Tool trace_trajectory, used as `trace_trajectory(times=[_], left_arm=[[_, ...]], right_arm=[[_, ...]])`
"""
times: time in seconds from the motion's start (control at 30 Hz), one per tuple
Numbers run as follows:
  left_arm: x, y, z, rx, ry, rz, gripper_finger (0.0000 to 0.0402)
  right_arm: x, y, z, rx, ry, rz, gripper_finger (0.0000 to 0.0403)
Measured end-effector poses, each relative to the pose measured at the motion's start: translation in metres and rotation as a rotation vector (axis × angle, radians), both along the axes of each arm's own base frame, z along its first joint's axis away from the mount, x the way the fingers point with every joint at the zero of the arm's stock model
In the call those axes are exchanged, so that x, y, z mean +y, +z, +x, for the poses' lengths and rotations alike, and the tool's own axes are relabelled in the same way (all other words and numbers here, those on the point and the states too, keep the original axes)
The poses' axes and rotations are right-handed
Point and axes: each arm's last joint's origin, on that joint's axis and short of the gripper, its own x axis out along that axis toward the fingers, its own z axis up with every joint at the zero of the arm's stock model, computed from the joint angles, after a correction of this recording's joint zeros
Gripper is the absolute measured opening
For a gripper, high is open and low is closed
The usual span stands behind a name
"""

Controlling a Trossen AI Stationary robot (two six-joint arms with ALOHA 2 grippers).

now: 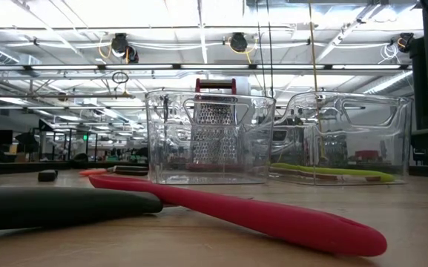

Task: Pick & Place Kitchen Items
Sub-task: Put the yellow spatula into the left transparent bin

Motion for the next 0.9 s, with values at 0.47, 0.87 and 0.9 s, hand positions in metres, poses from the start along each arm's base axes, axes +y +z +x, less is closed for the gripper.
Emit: trace_trajectory(times=[0.47, 0.87, 0.9], left_arm=[[0.018, -0.024, -0.021, 0.205, 0.289, -0.377, 0.0002], [0.031, -0.046, -0.048, 0.697, 0.691, -0.884, 0.0002], [0.03, -0.048, -0.051, 0.73, 0.735, -0.904, 0.0002]], right_arm=[[-0.006, -0.028, -0.004, 0.363, -0.156, -0.098, 0.0103], [-0.009, -0.027, -0.015, 0.467, -0.154, -0.154, 0.0102], [-0.009, -0.026, -0.015, 0.466, -0.155, -0.153, 0.0101]])
